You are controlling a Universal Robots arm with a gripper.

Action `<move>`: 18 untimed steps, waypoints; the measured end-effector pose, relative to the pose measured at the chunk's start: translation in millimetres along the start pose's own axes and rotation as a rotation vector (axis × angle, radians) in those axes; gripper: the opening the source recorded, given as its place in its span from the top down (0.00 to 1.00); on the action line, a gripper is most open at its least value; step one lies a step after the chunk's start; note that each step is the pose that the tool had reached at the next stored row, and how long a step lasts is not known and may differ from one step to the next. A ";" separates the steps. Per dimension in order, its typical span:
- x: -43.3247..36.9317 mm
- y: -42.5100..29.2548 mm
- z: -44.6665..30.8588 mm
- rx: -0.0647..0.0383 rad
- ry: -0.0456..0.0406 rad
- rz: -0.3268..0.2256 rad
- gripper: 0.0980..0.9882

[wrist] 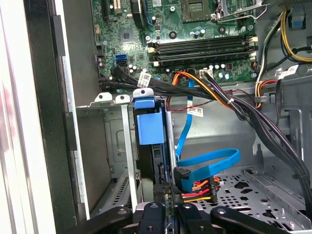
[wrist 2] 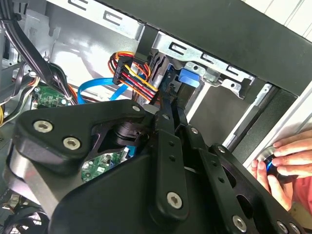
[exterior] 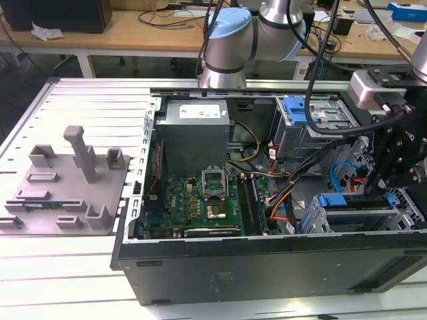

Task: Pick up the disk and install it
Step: 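Insert the first disk wire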

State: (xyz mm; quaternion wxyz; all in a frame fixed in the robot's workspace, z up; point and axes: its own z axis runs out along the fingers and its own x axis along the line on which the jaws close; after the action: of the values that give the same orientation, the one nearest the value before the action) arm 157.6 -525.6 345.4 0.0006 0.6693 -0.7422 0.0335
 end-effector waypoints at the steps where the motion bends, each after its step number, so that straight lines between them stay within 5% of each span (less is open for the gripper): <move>1: 0.1 0.0 0.1 0.000 -0.0002 0.000 0.92; 18: 0.9 -0.5 3.8 0.000 0.0002 0.000 0.92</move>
State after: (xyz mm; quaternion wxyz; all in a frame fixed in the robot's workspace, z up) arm 158.2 -526.8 341.7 0.0007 0.6693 -0.7422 0.0335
